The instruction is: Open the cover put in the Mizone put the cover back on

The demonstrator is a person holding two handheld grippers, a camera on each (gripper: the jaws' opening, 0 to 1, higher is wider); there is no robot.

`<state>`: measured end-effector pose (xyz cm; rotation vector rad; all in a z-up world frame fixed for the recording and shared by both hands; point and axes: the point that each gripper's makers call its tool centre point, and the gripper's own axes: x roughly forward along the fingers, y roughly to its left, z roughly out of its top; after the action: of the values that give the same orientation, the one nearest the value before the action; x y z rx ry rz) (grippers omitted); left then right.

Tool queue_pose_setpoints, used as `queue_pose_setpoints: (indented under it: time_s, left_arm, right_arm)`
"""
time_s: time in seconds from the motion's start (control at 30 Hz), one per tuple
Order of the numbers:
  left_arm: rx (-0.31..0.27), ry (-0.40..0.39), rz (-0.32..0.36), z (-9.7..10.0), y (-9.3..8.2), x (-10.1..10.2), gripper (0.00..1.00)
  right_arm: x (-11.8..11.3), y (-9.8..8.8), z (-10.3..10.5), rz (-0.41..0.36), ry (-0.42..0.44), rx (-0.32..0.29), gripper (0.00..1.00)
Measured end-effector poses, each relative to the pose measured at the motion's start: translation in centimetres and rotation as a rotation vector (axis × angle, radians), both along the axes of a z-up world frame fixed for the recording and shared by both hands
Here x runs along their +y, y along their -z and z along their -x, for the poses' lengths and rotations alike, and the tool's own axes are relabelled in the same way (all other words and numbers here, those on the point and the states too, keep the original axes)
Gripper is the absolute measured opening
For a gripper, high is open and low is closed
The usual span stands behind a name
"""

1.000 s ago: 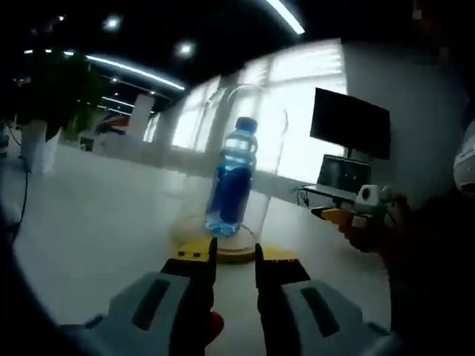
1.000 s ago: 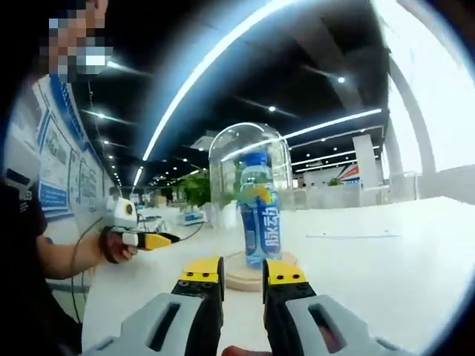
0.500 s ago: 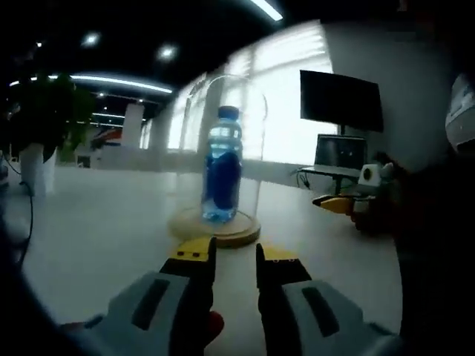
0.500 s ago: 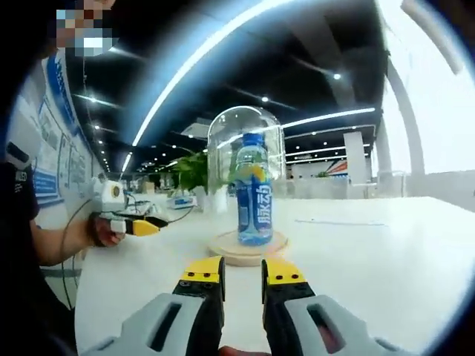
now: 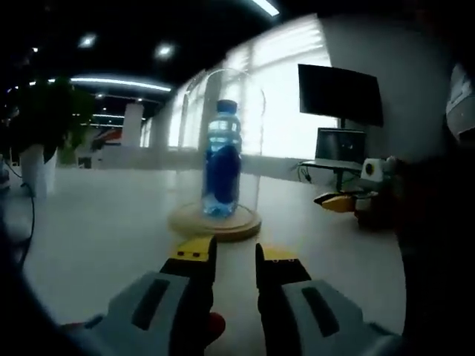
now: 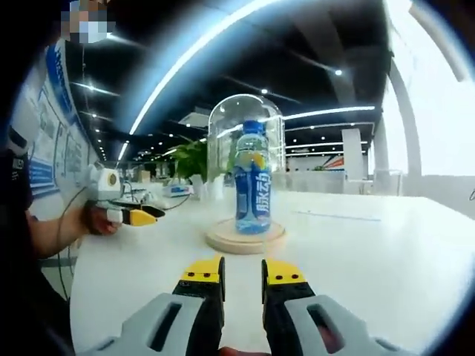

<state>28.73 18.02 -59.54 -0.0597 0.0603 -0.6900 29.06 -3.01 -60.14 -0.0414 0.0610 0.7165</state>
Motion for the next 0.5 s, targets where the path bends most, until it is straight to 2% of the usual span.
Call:
queue_pose_setpoints:
  time_s: [0.27,0.5]
  left_arm:
    - [0.016,0.007,0.004,-0.03,0.19,-0.13,0.15]
    - [0.015,0.006,0.007,-0.07,0.18,-0.04,0.15]
  right_arm:
    - [0.09,0.18,0.06,0.052,0.009,-0.028,0.12]
    - [0.10,0.04,0.11,0.045,0.007,-0.032,0.12]
